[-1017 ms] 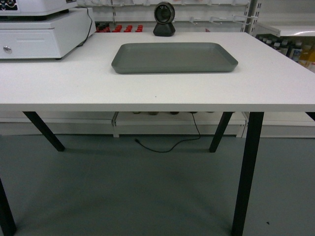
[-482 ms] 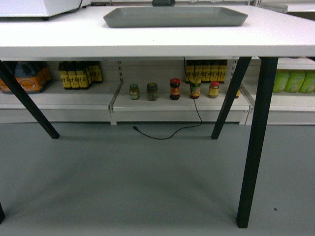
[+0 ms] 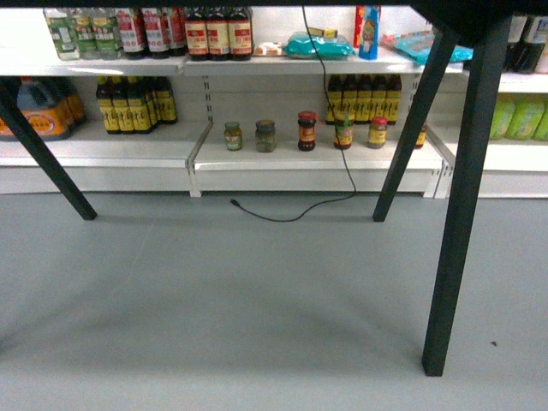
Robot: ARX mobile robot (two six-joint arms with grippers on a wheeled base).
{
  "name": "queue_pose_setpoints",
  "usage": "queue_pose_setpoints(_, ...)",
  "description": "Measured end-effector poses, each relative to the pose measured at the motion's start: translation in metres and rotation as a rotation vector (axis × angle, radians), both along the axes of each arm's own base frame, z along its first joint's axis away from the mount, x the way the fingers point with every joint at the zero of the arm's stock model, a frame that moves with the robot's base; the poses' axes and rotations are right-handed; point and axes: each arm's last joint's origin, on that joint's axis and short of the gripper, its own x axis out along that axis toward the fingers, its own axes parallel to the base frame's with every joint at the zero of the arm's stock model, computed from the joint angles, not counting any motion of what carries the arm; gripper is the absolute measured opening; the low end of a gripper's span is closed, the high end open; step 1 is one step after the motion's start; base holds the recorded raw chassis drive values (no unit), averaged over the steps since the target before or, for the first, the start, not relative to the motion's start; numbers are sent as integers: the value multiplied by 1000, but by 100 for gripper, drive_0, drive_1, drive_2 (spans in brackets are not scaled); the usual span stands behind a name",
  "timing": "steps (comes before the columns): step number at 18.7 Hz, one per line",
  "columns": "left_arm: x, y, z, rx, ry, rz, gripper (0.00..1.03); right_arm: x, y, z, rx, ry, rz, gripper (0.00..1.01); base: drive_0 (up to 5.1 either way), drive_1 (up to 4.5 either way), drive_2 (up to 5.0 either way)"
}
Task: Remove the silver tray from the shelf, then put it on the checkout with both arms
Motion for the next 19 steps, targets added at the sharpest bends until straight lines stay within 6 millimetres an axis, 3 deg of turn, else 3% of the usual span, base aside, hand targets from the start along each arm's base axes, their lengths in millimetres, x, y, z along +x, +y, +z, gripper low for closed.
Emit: queue_pose_setpoints(19, 0, 0, 0, 0, 2, 0, 98, 0, 0, 0, 0, 1, 0, 98, 0, 0, 0)
